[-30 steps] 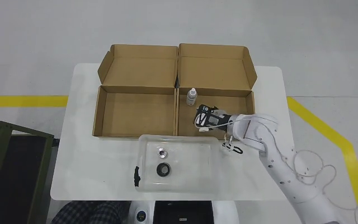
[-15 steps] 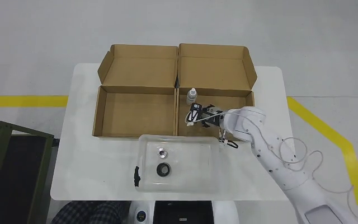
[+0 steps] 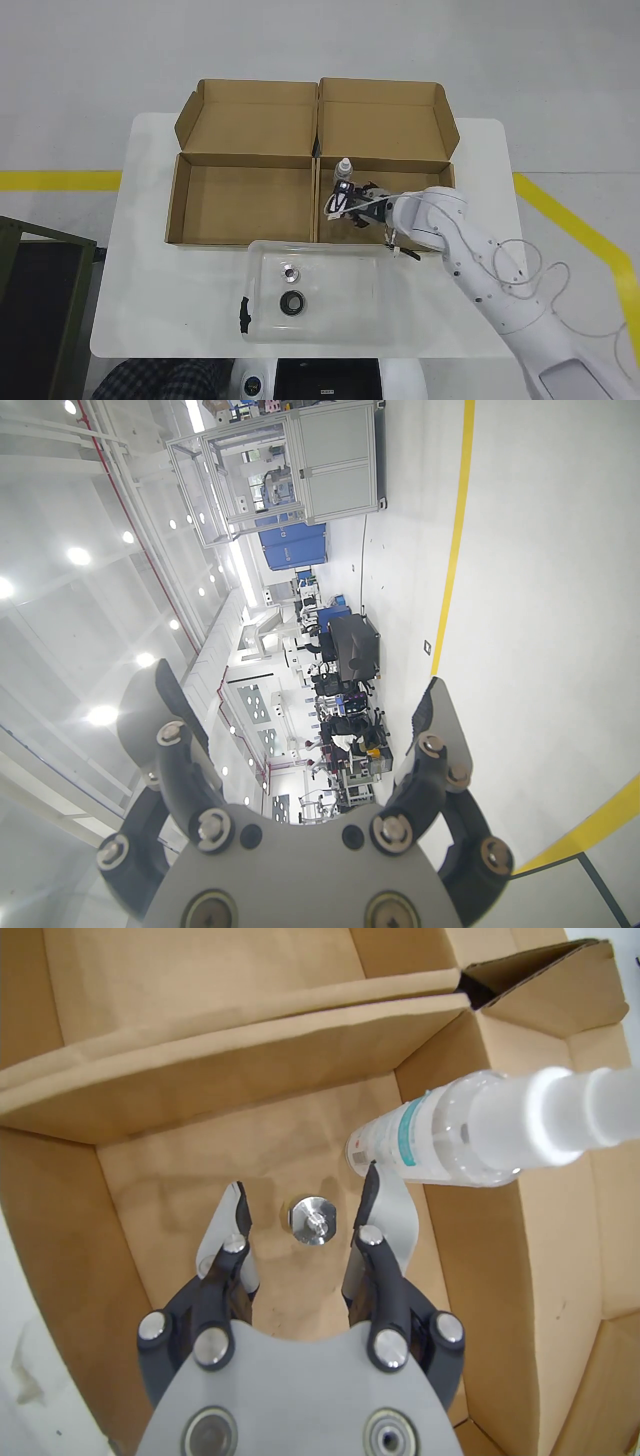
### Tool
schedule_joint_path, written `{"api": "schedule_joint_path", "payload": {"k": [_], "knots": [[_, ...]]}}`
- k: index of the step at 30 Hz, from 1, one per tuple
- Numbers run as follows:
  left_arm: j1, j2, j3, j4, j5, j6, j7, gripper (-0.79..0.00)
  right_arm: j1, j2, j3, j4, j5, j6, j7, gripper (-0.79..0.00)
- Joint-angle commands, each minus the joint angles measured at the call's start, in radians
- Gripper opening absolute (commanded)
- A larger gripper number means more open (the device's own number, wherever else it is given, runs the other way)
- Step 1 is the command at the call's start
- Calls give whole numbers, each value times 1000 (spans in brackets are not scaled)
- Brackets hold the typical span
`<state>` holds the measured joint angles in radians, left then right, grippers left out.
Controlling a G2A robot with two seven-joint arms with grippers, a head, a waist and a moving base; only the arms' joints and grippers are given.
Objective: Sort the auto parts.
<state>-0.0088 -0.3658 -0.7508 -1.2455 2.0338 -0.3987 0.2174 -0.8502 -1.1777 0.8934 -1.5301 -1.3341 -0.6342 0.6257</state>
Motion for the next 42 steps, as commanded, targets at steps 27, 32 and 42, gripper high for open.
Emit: {"api": "schedule_joint_path", "payload": {"k": [27,32,42], "knots": [[0,0,0,0,0,0,0,0,-343,59,131,-487,127,-92,-118,-406],[0,0,0,0,0,0,0,0,-366,57,80,-473,89,-92,-136,-403],[0,0,0,0,0,0,0,0,-347,45,-3,-399,-21,-65,-173,-406]]}}
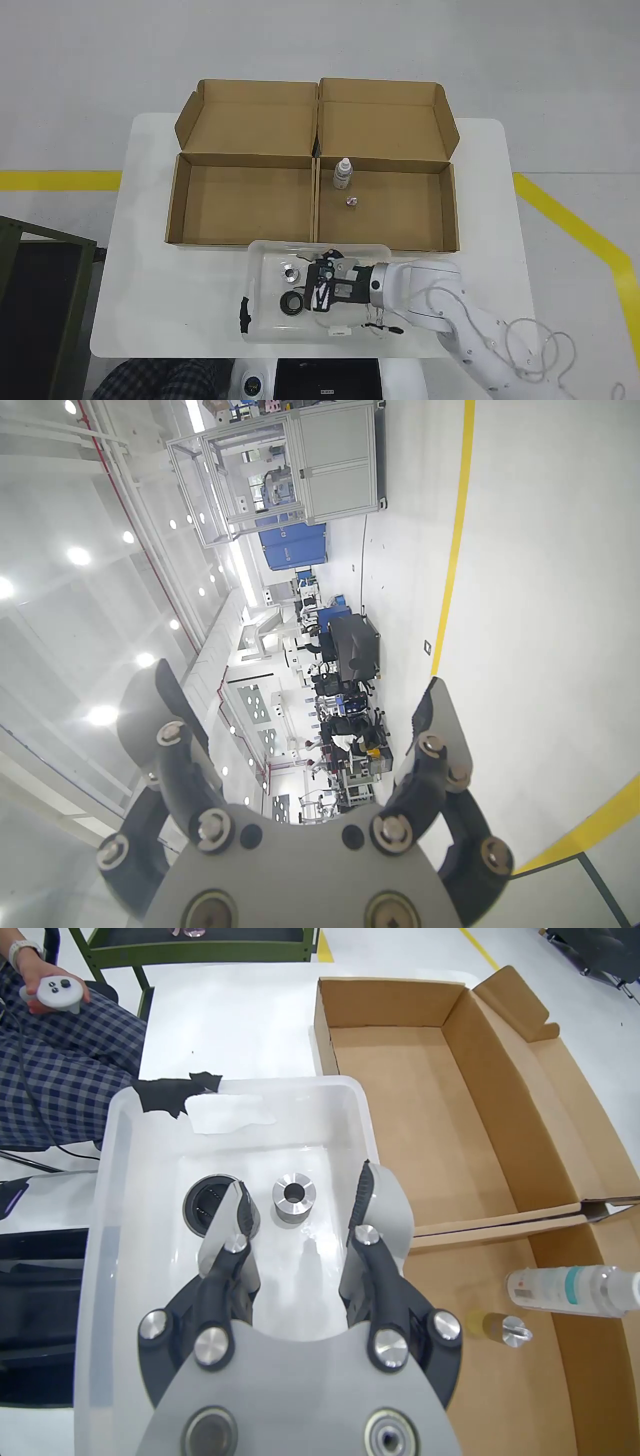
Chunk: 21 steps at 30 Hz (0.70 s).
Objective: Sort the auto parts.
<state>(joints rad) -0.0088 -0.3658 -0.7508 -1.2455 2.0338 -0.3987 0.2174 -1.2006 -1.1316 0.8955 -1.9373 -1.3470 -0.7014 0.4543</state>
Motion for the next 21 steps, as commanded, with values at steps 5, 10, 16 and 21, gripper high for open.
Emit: {"api": "schedule_joint_path", "payload": {"k": [5,10,16,21], "knots": [[0,0,0,0,0,0,0,0,25,-8,-33,41,-39,9,-15,-413],[0,0,0,0,0,0,0,0,49,-15,-56,71,-54,15,-24,-416],[0,0,0,0,0,0,0,0,79,-27,-85,120,-67,26,-37,-416],[0,0,0,0,0,0,0,0,103,-36,-110,157,-75,25,-40,-422]]}}
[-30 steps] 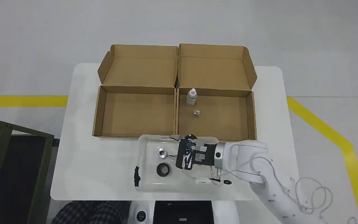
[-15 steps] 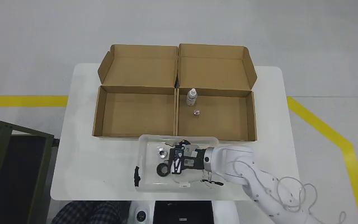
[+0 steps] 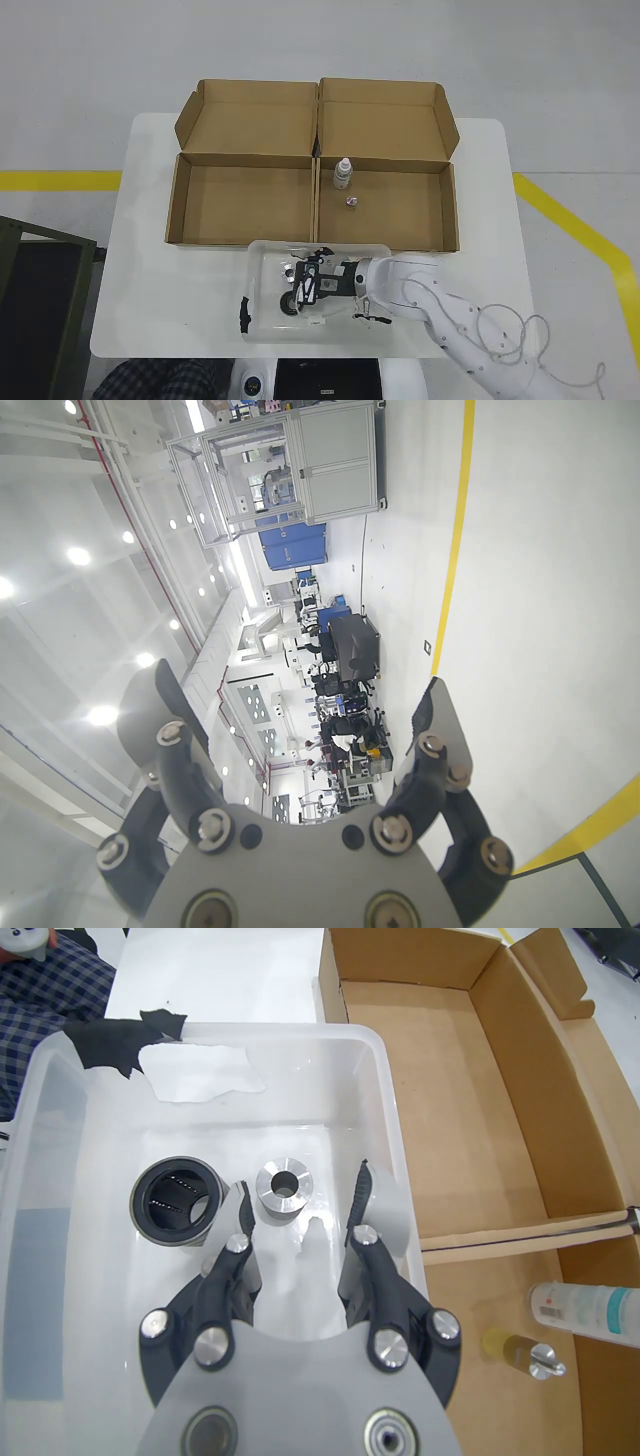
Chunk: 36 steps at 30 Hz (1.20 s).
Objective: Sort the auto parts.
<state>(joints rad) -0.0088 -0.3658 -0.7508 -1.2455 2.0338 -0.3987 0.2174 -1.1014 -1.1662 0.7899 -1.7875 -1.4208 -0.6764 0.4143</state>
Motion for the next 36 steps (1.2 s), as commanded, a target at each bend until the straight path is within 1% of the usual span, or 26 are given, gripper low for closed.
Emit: {"api": "schedule_joint_path", "payload": {"k": [1,19,31,32,34,36], "knots": [[0,0,0,0,0,0,0,0,8,-3,-9,14,-3,-1,-1,-419],[0,0,0,0,0,0,0,0,69,-41,-84,134,13,11,-23,-425],[0,0,0,0,0,0,0,0,92,-63,-116,190,19,20,-33,-456],[0,0,0,0,0,0,0,0,93,-64,-117,193,20,21,-34,-462],[0,0,0,0,0,0,0,0,94,-66,-118,199,20,21,-33,-508],[0,0,0,0,0,0,0,0,95,-67,-117,204,21,21,-34,-582]]}}
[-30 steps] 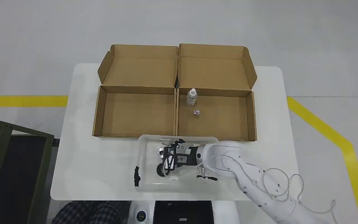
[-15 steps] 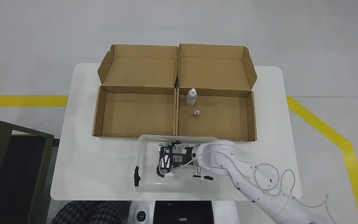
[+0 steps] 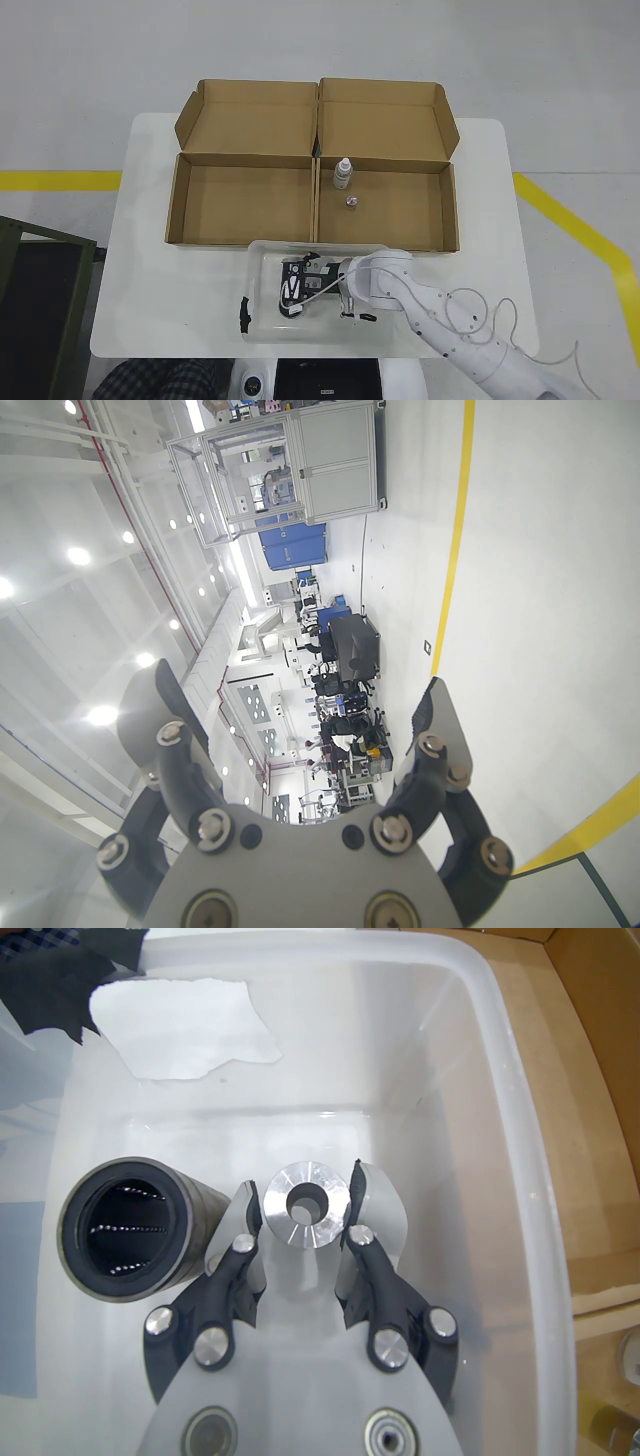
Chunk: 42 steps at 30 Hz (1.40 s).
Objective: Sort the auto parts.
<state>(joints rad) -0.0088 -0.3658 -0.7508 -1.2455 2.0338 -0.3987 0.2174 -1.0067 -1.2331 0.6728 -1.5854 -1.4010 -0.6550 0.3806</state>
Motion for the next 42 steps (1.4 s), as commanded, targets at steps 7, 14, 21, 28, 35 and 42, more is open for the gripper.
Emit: {"api": "schedule_joint_path", "payload": {"k": [7,14,21,28,35,42], "knots": [[0,0,0,0,0,0,0,0,-9,1,15,-22,17,-17,4,-785],[0,0,0,0,0,0,0,0,-47,17,70,-124,45,-42,-4,-785],[0,0,0,0,0,0,0,0,-106,40,150,-282,75,-78,-58,-785],[0,0,0,0,0,0,0,0,-154,56,228,-337,113,-76,-137,-785],[0,0,0,0,0,0,0,0,-180,66,321,-349,219,-72,-241,-785],[0,0,0,0,0,0,0,0,-218,79,428,-378,306,-76,-314,-785]]}}
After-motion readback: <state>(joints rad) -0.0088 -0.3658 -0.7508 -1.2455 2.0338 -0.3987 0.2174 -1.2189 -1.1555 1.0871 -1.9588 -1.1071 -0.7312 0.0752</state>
